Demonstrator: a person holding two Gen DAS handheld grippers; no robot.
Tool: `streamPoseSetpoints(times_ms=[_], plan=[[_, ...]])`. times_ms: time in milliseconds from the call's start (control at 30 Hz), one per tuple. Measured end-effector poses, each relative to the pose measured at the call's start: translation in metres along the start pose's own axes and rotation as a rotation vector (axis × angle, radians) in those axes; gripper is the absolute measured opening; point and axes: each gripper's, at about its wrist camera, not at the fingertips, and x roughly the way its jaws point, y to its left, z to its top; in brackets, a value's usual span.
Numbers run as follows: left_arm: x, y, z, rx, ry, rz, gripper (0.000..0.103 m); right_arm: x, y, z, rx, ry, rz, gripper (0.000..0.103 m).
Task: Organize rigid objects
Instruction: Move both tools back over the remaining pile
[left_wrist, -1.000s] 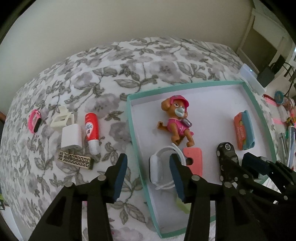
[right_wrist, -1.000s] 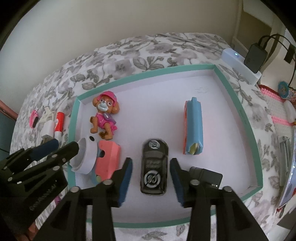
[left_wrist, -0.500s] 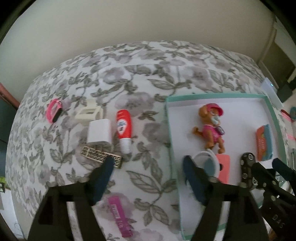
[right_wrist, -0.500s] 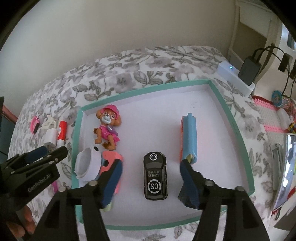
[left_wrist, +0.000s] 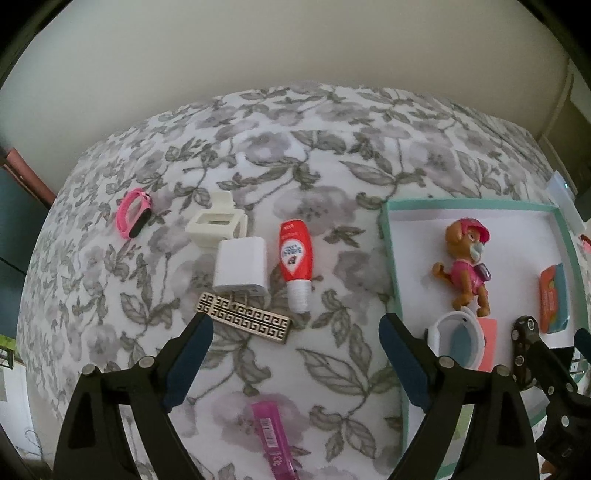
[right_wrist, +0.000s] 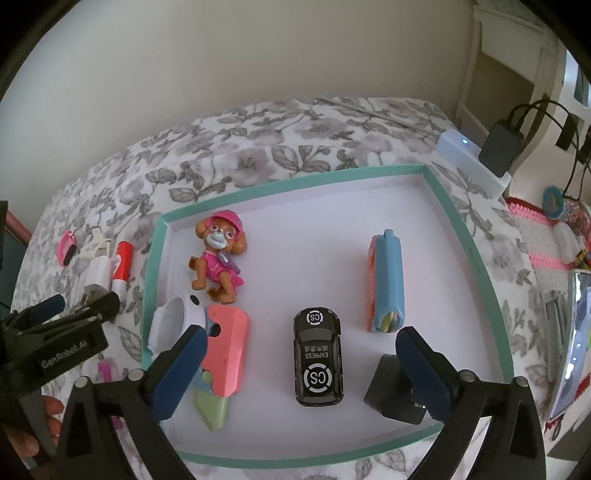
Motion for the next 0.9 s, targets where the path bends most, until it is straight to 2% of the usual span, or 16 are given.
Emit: streamPoseSetpoints(times_ms=[167,467,633,900], plan=[[-0.004,0.01,0.002,-0.009,-0.033,0.007,0.092,-0.001,0.004,0.0,-0.001,-0.009,0.0,0.103],[-0.013,0.03,0.005,-0.057,-0.067,-0.046,0.092,-0.006,0.018,-0.004,-0.024,-0.027,-0.02,0.103],[-0.026,0.041,0.008,-0.056,-0.087,-0.098,0.092,-0.016,0.028,-0.001,-0.049,-0.063,-0.013,0.103],[-0.049,0.077,0.017,-0.059,-0.132,-0.124,0.092,-0.049,0.048,0.007,-0.079,-0.167,0.053,0.103]])
